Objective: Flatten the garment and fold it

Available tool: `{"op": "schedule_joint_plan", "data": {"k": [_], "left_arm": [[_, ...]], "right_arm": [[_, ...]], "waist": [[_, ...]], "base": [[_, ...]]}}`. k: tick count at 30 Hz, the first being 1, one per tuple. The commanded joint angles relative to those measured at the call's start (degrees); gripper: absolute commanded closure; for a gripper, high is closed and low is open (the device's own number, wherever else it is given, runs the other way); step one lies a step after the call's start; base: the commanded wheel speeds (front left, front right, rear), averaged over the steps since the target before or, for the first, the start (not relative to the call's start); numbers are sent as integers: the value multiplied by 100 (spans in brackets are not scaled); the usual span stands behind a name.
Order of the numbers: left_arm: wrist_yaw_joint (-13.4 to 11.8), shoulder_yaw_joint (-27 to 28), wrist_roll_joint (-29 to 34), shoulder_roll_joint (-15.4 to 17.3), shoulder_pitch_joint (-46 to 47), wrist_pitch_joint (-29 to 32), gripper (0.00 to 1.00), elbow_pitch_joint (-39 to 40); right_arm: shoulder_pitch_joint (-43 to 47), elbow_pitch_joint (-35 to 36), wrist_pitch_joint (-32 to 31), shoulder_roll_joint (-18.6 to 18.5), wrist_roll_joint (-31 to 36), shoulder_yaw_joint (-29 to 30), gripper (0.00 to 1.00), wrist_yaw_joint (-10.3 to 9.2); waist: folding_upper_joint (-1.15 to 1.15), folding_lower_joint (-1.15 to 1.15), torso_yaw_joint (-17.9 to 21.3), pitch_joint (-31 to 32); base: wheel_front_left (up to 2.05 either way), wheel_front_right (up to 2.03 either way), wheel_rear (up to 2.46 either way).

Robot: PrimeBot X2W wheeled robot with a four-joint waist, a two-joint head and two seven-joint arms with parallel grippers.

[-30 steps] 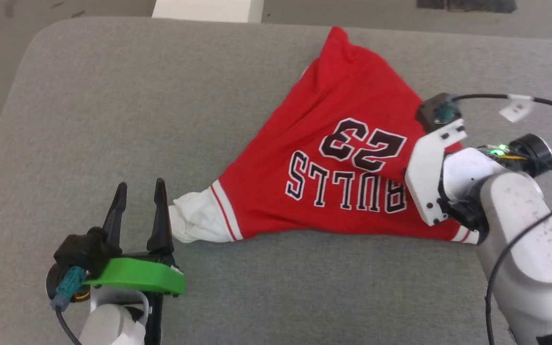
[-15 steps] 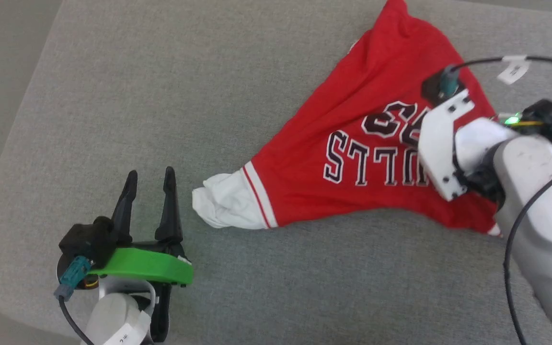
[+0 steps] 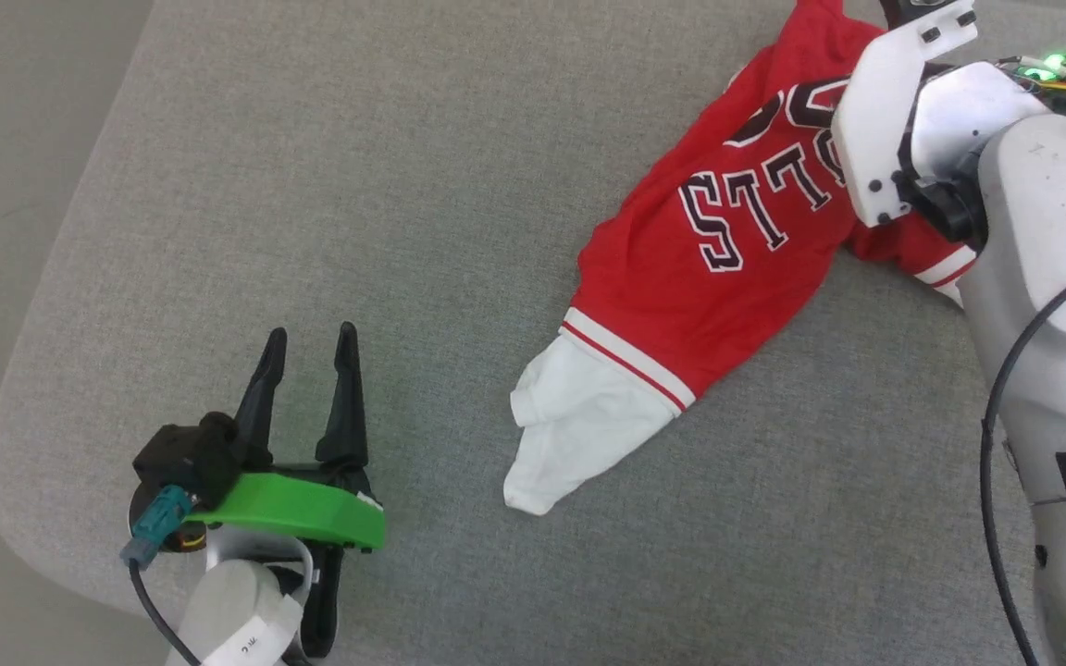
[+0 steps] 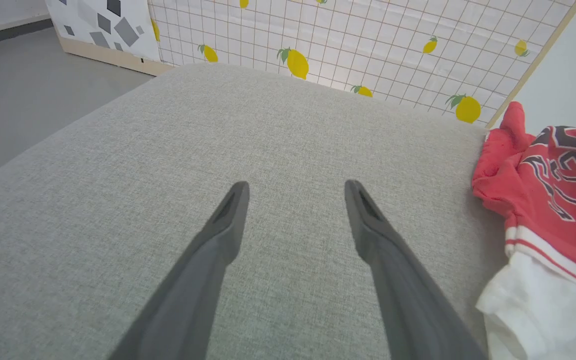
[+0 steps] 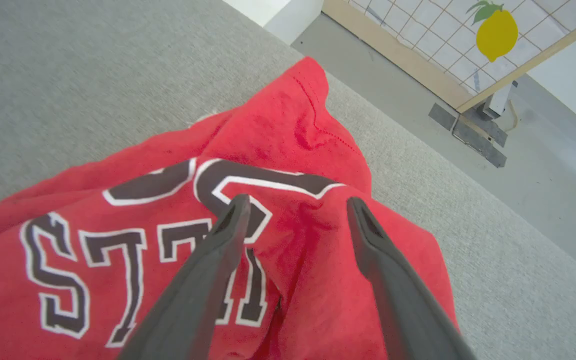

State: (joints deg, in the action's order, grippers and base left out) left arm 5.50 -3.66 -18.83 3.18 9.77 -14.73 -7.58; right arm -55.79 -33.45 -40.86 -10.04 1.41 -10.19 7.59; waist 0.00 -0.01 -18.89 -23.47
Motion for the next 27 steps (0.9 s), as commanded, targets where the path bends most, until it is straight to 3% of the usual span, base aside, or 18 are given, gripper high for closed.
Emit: {"op": "schedule_joint_plan", "data": {"k": [1, 12, 20, 23, 26, 27], "left_arm": [[27, -24, -23, -29, 16, -27, 0, -38], [43, -274, 56, -29, -257, -23, 0, -372], [13, -438, -54, -16, -445, 494, 0, -452], [-22, -559, -163, -11, -506, 1155, 0, -392], [-139, -755, -312, -2, -574, 2303, 0, -279], [-269, -986, -331, 53, -588, 3407, 0, -132]], "right_arm": [[54, 17, 216, 51, -131, 126, 0, -10], [1806, 1377, 2061, 205, -826, 992, 0, -10], [3626, 2478, 2127, 488, -967, 1806, 0, -10], [4033, 2750, 2041, 571, -946, 2059, 0, -10], [4274, 2960, 1979, 638, -918, 2251, 0, -10], [4378, 3108, 1943, 675, -892, 2348, 0, -10]], "waist": [[0, 1, 74, 222], [0, 1, 525, 1129], [0, 1, 788, 1434], [0, 1, 826, 1454], [0, 1, 853, 1480], [0, 1, 857, 1482]], "base": [[0, 0, 0], [0, 0, 0], [0, 0, 0], [0, 0, 0], [0, 0, 0], [0, 0, 0]]}}
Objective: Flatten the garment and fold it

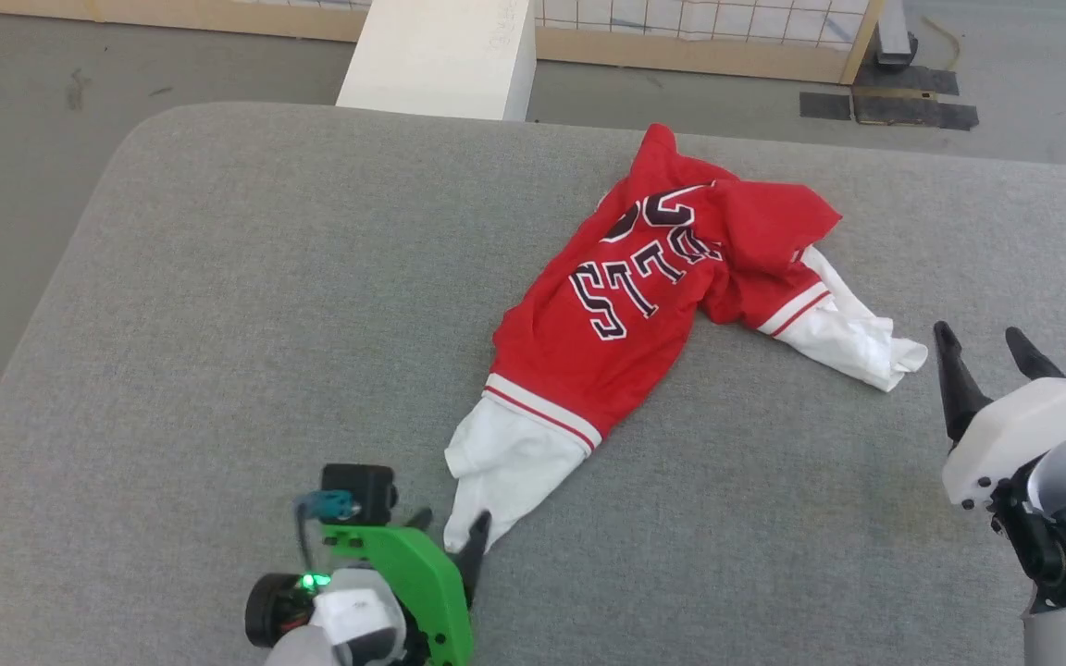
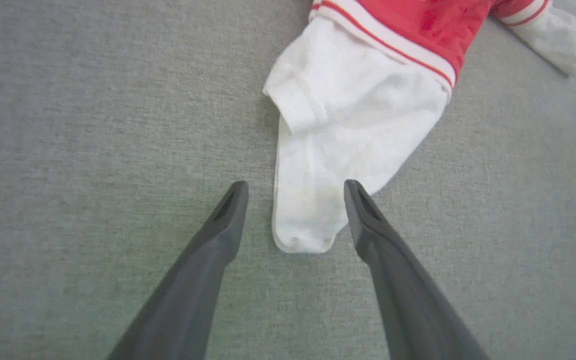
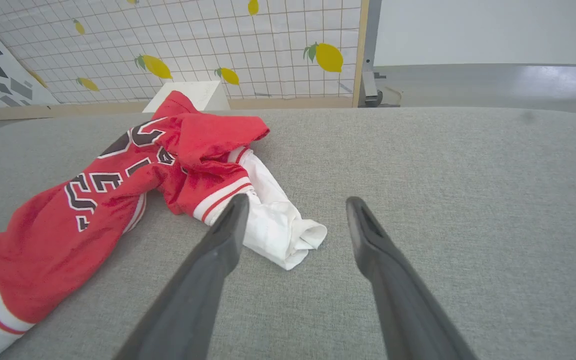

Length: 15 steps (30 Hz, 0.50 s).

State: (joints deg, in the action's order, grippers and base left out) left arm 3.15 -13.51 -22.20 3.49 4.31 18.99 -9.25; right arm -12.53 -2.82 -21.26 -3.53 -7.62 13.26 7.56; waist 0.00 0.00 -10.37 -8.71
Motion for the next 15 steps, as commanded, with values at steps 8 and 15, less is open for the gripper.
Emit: {"op": "schedule_joint_plan", "data": {"k": [8, 15], "left_arm": [[-351, -168, 82, 210, 131, 1335, 100, 80], [-334, 99, -338, 117, 122, 905, 100, 196]], "right_arm": [[86, 254, -40, 63, -70, 1, 0, -8], [197, 190, -171, 64, -15, 10, 0, -8]], "waist": [[0, 0, 187, -88], [0, 0, 189, -156]], "base": [[0, 0, 0], [0, 0, 0]]}}
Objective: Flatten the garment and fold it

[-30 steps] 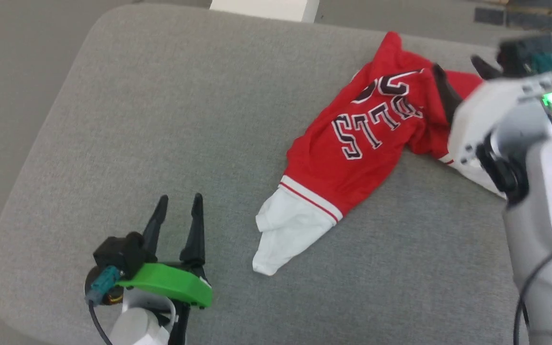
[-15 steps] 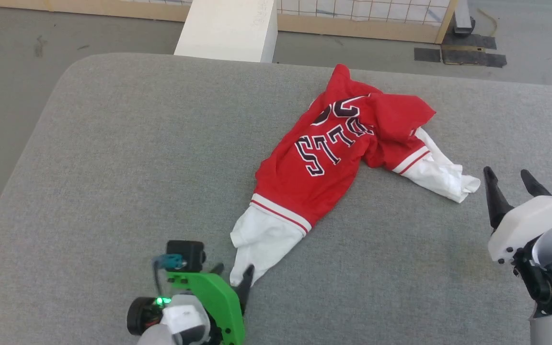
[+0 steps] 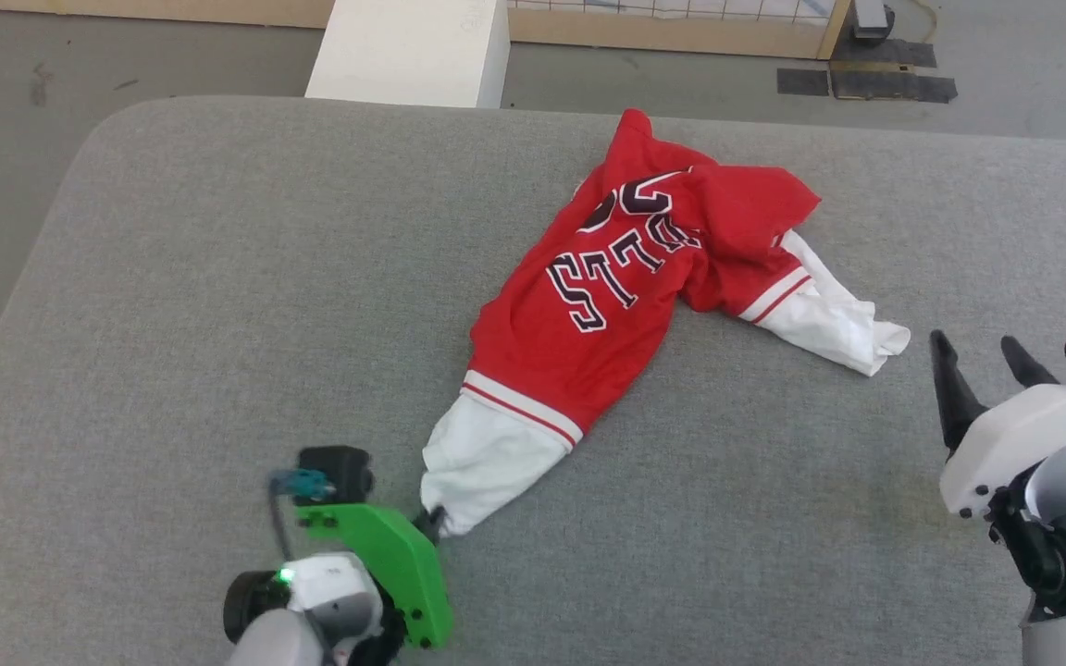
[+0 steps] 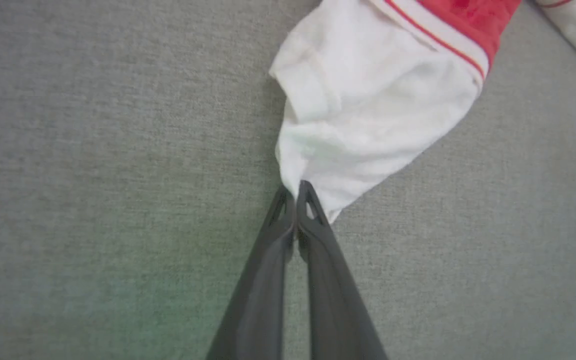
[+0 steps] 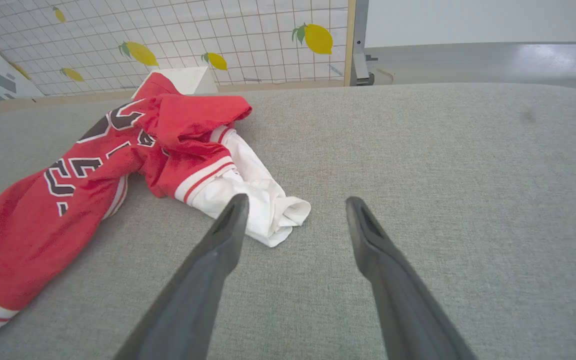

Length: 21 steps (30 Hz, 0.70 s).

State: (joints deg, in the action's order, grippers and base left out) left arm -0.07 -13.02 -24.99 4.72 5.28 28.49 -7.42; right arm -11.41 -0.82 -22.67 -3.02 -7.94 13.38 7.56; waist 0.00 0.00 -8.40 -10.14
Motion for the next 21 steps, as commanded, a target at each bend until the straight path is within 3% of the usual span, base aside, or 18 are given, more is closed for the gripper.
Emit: {"op": "schedule_joint_plan", "data": {"k": [1, 8, 13, 21], "left_arm": [[-75, 200, -146, -21, 42, -203, 100, 95], [-440, 1085, -449, -32, 67, -1133, 100, 680], [-381, 1004, -517, -61, 16, -1263, 100, 827], [-307, 855, -589, -91, 138, -1366, 100, 689]], "right_arm": [[100, -68, -137, 13, 48, -15, 0, -8], [-242, -562, -1049, -105, 687, -216, 0, -8], [-773, -958, -1510, -387, 921, -546, 0, -8], [-1288, -1512, -1728, -618, 911, -1030, 0, -8]], "waist": [[0, 0, -12, -27], [0, 0, -104, -239], [0, 0, -267, -465], [0, 0, -452, -686]], "base": [[0, 0, 0], [0, 0, 0], [0, 0, 0], [0, 0, 0]]}}
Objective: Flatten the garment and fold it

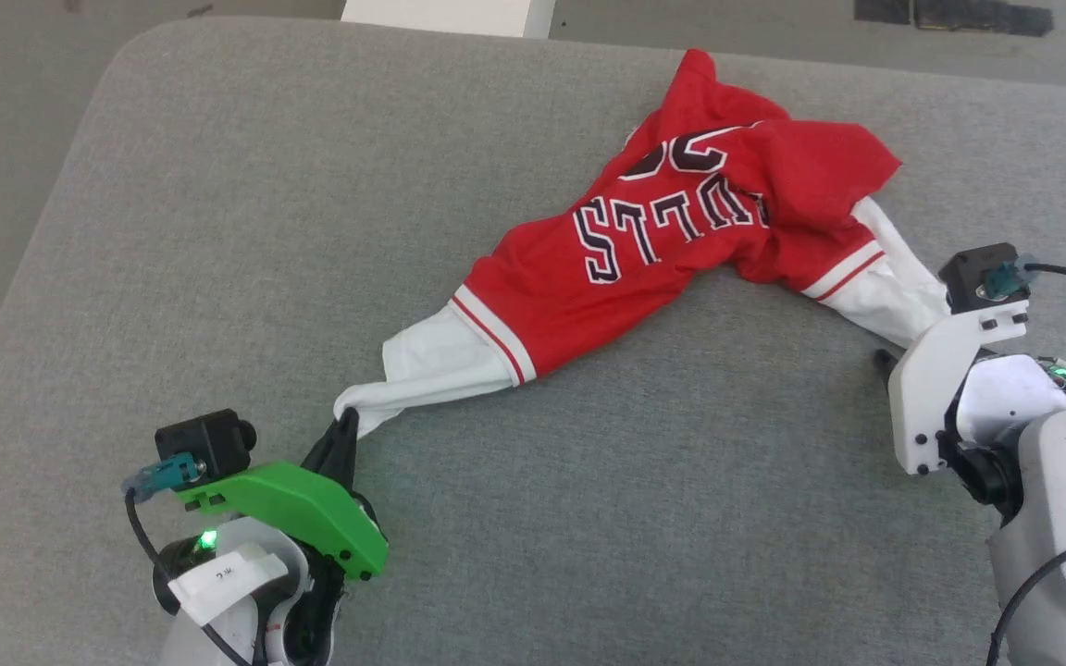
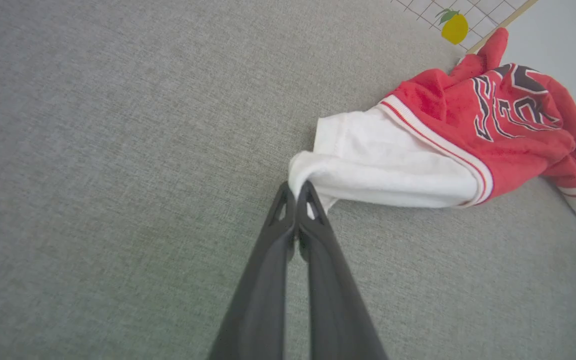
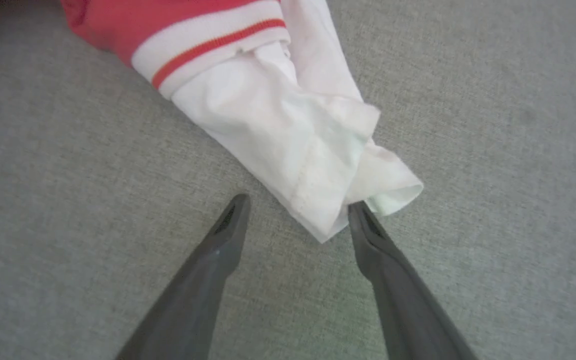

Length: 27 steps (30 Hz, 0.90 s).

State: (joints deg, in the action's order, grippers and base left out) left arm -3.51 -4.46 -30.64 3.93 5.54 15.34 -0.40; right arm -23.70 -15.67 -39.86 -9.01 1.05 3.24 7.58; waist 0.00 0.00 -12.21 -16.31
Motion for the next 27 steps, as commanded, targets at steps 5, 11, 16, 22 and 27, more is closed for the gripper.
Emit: {"op": "schedule_joint_plan", "data": {"k": [5, 11, 16, 22, 27], "left_arm": [[54, -24, -26, -2, 151, -105, 100, -81], [81, 36, -35, 32, 157, -300, 100, -71], [302, 293, -590, -18, 400, -649, 100, 205], [438, 667, -1350, 45, 1358, -697, 100, 567], [356, 834, -1323, 382, 2431, -530, 100, 577]], "right_arm": [[-124, -227, -60, -12, -47, -54, 91, -9], [-106, -223, 215, 4, -299, -57, 100, -9], [-2, 326, 192, 70, -1216, 19, 100, -9], [-164, 1484, -452, 224, -2913, 469, 100, -9], [-697, 2122, -949, 246, -3544, 995, 100, -9]], "waist": [[0, 0, -86, -85], [0, 0, 27, 113], [0, 0, 179, 470], [0, 0, 381, 956], [0, 0, 579, 1220]], "base": [[0, 0, 0], [0, 0, 0], [0, 0, 0], [0, 0, 0], [0, 0, 0]]}}
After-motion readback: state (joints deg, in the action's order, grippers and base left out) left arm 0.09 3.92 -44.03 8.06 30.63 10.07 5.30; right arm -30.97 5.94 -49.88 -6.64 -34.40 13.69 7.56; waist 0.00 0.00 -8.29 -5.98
